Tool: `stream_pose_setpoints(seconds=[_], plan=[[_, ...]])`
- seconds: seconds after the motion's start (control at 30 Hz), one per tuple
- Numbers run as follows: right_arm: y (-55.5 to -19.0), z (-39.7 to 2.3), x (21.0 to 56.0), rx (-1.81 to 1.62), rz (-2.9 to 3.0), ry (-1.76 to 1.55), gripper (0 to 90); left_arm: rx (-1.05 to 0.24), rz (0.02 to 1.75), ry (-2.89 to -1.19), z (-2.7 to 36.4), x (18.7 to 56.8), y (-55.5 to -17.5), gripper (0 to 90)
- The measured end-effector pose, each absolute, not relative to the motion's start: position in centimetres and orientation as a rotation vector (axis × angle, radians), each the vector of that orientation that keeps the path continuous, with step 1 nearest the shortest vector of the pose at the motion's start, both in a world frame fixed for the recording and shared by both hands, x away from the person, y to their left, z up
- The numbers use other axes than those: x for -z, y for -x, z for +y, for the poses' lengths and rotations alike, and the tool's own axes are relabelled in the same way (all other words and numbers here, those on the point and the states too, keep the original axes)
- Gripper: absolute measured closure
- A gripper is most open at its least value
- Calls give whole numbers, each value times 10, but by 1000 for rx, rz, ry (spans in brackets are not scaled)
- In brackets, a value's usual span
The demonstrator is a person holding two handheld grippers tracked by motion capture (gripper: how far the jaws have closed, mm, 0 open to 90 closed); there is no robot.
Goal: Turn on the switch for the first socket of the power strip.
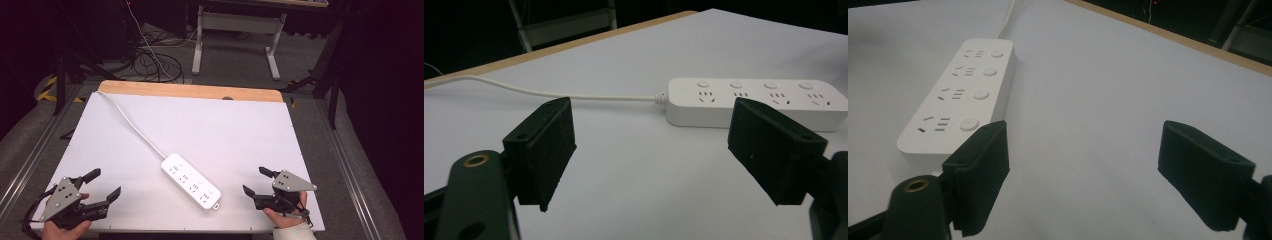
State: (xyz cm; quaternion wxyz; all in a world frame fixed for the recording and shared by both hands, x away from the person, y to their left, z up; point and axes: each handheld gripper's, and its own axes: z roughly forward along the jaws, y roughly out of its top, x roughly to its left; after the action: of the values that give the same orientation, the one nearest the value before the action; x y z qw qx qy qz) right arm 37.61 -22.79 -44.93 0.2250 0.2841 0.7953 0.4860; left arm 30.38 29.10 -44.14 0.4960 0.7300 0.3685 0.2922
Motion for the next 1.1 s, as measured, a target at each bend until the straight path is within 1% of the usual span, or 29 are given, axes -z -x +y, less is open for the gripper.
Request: stream_pose_setpoints(seconds=[0.07, 0.1, 0.2, 0.63, 0.67, 0.73, 0.9, 1.0, 1.1], plan=[[-376, -228, 449, -1341, 2194, -783, 211, -686, 897, -1773, 291, 441, -304, 198], [-376, -228, 449, -1340, 2193, -783, 211, -686, 897, -1773, 291, 441, -304, 212], [-376, -228, 449, -1341, 2192, -781, 211, -635, 915, -1801, 291, 441, -307, 175], [-375, -228, 449, -1344, 2190, -776, 211, -686, 881, -1813, 289, 435, -305, 195], [-376, -228, 449, -1338, 2193, -777, 211, -660, 888, -1816, 289, 433, -307, 205], [-376, -228, 449, -1343, 2193, -779, 211, -671, 876, -1821, 289, 431, -307, 212], [-376, -228, 449, -1345, 2194, -781, 211, -669, 851, -1827, 286, 424, -310, 269], [-376, -228, 449, -1345, 2194, -782, 211, -632, 819, -1842, 278, 417, -316, 287], [-376, -228, 449, -1346, 2192, -781, 211, -630, 808, -1846, 274, 414, -319, 294]])
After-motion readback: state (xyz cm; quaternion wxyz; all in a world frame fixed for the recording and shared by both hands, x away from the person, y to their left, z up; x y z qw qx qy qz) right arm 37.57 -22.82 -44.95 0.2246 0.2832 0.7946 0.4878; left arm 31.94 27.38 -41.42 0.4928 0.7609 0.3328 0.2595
